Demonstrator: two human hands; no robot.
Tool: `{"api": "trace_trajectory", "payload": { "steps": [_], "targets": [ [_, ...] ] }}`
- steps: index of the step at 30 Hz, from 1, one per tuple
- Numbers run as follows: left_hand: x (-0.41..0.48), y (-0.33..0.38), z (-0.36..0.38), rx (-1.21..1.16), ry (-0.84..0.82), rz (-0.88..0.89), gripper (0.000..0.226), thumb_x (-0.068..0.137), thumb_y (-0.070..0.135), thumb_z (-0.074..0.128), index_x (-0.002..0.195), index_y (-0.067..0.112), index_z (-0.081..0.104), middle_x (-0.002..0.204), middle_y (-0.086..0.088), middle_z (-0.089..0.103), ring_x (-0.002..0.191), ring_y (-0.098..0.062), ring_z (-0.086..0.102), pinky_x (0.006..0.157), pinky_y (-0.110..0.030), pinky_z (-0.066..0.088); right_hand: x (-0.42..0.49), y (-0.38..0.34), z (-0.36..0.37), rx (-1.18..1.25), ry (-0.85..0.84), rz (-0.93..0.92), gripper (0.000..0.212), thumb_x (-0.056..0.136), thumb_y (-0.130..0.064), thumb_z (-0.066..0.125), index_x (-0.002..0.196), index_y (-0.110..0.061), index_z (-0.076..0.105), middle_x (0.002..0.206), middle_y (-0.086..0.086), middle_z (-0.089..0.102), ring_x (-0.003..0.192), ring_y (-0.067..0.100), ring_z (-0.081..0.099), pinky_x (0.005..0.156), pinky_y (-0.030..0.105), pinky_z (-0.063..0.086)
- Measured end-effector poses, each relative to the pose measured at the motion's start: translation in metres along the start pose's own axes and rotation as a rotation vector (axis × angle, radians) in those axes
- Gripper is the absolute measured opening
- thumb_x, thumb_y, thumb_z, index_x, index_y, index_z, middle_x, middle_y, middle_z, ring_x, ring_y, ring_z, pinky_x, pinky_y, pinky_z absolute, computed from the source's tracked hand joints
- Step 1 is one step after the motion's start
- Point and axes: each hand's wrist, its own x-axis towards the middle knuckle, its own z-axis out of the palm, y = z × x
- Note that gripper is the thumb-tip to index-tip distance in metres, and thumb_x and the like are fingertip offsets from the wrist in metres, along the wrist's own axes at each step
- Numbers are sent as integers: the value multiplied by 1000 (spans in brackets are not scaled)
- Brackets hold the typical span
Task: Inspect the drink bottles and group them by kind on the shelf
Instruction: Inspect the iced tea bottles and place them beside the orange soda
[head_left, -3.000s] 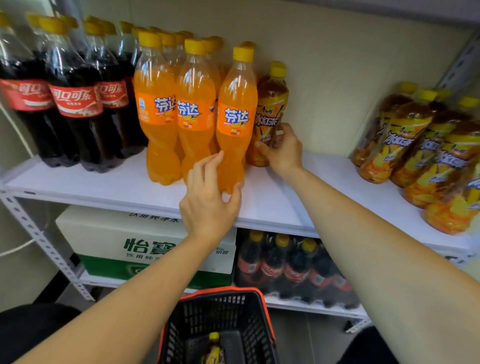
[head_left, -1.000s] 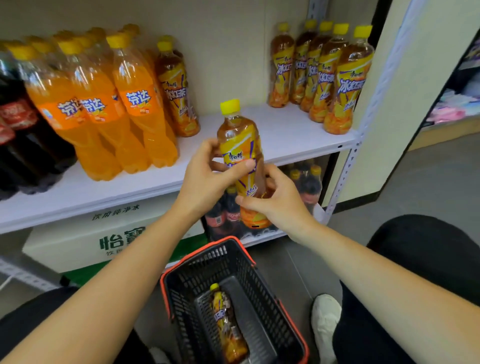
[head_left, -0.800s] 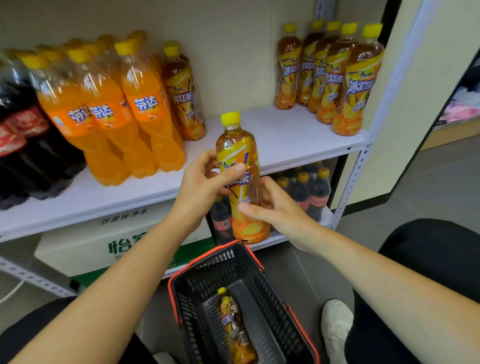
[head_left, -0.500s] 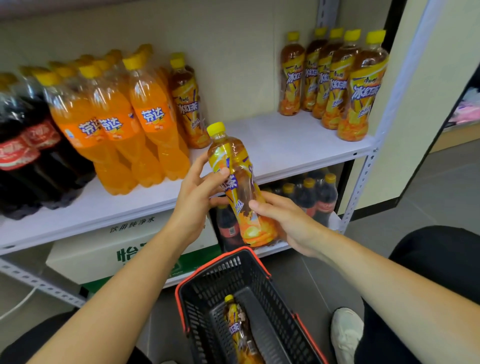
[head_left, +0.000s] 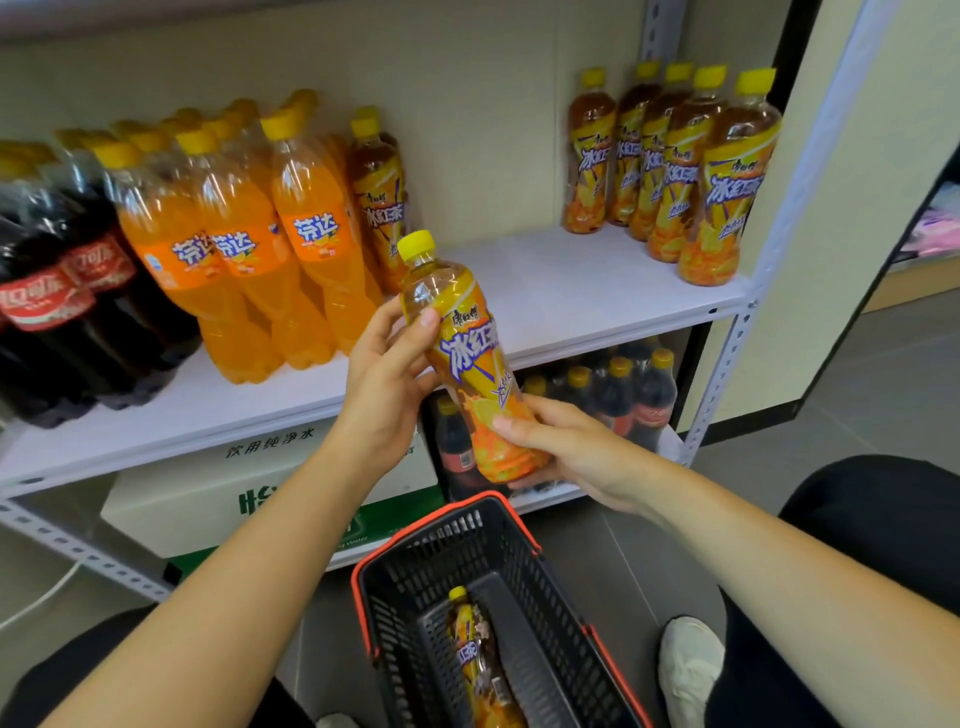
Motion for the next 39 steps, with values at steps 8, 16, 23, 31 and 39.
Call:
{"api": "trace_trajectory", "payload": {
  "steps": [8,16,23,31,39],
  "targets": [
    [2,5,6,118,-69,-41,40,89,43,65,125,25,63,110,8,72,94,-7,70,73,-22,56,1,8,-4,-80,242,-183,40,79,-35,86,113,-25,68,105,-5,77,97,13,74,82,30,59],
    [1,2,8,114,-9,5,55,82,37,79,130,16,61,115,-3,74,99,-15,72,73,-28,58,0,6,-7,-196,187,-115,70,59,-50,90,114,-28,54,103,-10,74,94,13,75,78,31,62],
    [6,5,3,-63,-21,-88,30,86,33,63,114,22,64,95,3,71,83,-14,68,68,-29,56,0,-6,-13,-16,107,-123,60,65,-35,85,119,-20,66,111,8,77,104,27,73,89,41,59],
    [5,8,2,90,-81,-92,36,86,36,71,120,25,68,110,3,75,102,-14,72,76,-27,59,-1,8,-6,-246,171,-191,50,73,-20,92,118,-25,72,110,3,76,100,22,74,88,41,61],
    [2,7,-1,29,-126,6,60,76,9,71,135,14,62,125,0,70,108,-14,69,82,-28,56,3,10,-10,-415,340,-229,62,68,-24,95,121,-25,62,115,-8,69,103,4,68,85,25,59]
  ]
}}
